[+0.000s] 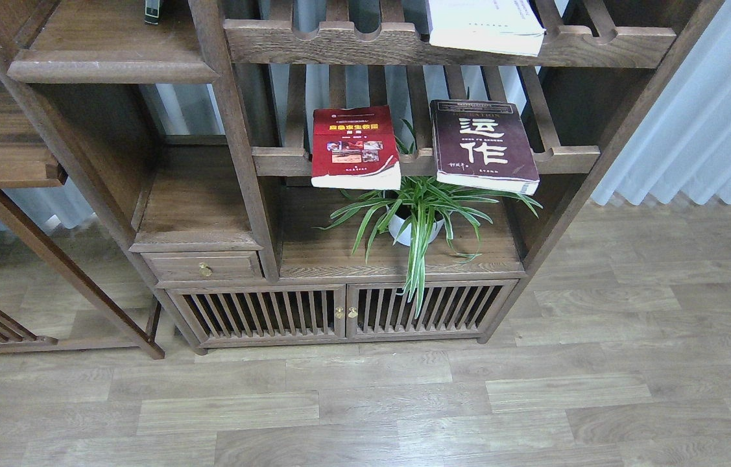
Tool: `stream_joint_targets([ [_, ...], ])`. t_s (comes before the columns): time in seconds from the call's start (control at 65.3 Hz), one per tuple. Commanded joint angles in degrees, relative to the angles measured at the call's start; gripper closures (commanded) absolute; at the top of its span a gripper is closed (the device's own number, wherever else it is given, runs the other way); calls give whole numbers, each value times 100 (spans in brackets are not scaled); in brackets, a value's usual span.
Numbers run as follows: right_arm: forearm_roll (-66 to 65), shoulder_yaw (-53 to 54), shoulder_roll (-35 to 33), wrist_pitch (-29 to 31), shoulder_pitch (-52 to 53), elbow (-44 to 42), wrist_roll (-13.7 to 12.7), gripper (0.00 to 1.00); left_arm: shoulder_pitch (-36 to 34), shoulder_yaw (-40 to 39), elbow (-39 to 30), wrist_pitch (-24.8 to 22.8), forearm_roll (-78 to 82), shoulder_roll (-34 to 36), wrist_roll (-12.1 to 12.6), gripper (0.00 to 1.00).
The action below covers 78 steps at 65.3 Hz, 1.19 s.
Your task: Organize books on shelf
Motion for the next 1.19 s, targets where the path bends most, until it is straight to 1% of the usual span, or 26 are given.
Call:
stream_joint_targets([
  [0.0, -12, 968, -2, 27, -119, 948, 0, 1, 273, -1050, -1591, -11, 506, 773, -112, 0],
  [0.092, -12, 1311, -2, 45, -146, 1449, 0, 1, 598, -1587, -2444, -37, 1052, 1090, -112, 0],
  [0.107, -3, 1555, -2, 53, -189, 1807, 0, 1, 738, -1927, -2906, -90, 1313, 1204, -104, 0],
  [0.214, -3, 2005, -2, 71, -295, 2381, 8, 1, 1012, -2501, -3578, -213, 1474, 1424, -112, 0],
  [0.291, -3, 2313, -2, 89, -286, 2732, 8, 1, 1134, -3019, -4157, -511, 1474, 1521, -112, 0],
  [0.398, -3, 2577, -2, 133, -137, 2847, 8, 1, 1372, -3688, -4651, -933, 1465, 1548, -104, 0],
  [0.413, -3, 2586, -2, 150, -111, 2847, 8, 1, 1381, -3723, -4669, -969, 1465, 1548, -104, 0],
  [0.429, -3, 2603, -2, 211, -24, 2830, 8, 1, 1407, -3837, -4677, -1143, 1465, 1548, -95, 0],
  [0.459, -12, 2612, -2, 264, 38, 2795, 8, 1, 1407, -3908, -4669, -1285, 1465, 1548, -95, 0],
  [0.505, -56, 2621, -2, 422, 188, 2672, 8, 1, 1407, -4048, -4599, -1689, 1448, 1556, -95, 0],
  [0.521, -74, 2621, -2, 527, 258, 2619, 8, 1, 1407, -4083, -4529, -1907, 1430, 1556, -95, 0],
  [0.536, -91, 2621, -2, 589, 293, 2575, 8, 1, 1398, -4101, -4485, -2023, 1430, 1556, -103, 0],
  [0.551, -126, 2621, -2, 720, 363, 2497, 8, 1, 1381, -4119, -4380, -2275, 1413, 1548, -112, 0],
  [0.582, -170, 2612, -2, 861, 434, 2408, 8, 1, 1363, -4136, -4256, -2275, 1395, 1539, -121, 0],
  [0.628, -293, 2568, -2, 1274, 653, 2180, 8, 1, 1328, -4180, -4071, -2275, 1290, 1495, -130, 0],
  [0.643, -311, 2568, -2, 1319, 671, 2153, 8, 1, 1319, -4189, -4054, -2275, 1272, 1495, -130, 0],
  [0.658, -381, 2559, -2, 1511, 741, 2057, 8, 1, 1311, -4215, -4010, -2275, 1194, 1478, -130, 0],
  [0.674, -407, 2559, -2, 1565, 759, 2039, 8, 1, 1302, -4224, -4001, -2275, 1158, 1477, -121, 0],
  [0.796, -627, 2612, -2, 2575, 988, 1696, 17, 1, 1223, -4277, -3992, -2275, 666, 1381, -112, 0],
  [0.842, -627, 2621, -2, 2590, 1049, 1556, 17, 1, 1205, -4312, -4001, -2275, 595, 1381, -121, 0],
  [0.888, -627, 2604, -2, 2590, 1373, 1065, 17, 1, 1223, -4575, -4001, -2275, 577, 1372, -121, 0],
  [1.026, -610, 2630, -2, 2590, 1989, 142, 26, 1, 1223, -5094, -4001, -2275, 577, 1240, -121, 0],
  [1.118, -575, 2647, -2, 2590, 2262, -290, 44, 1, 1223, -5279, -4010, -2275, 577, 1214, -121, 0],
  [1.179, -522, 2647, -2, 2305, 2534, -571, 44, 1, 1214, -5384, -4018, -2275, 577, 1214, -121, 0],
])
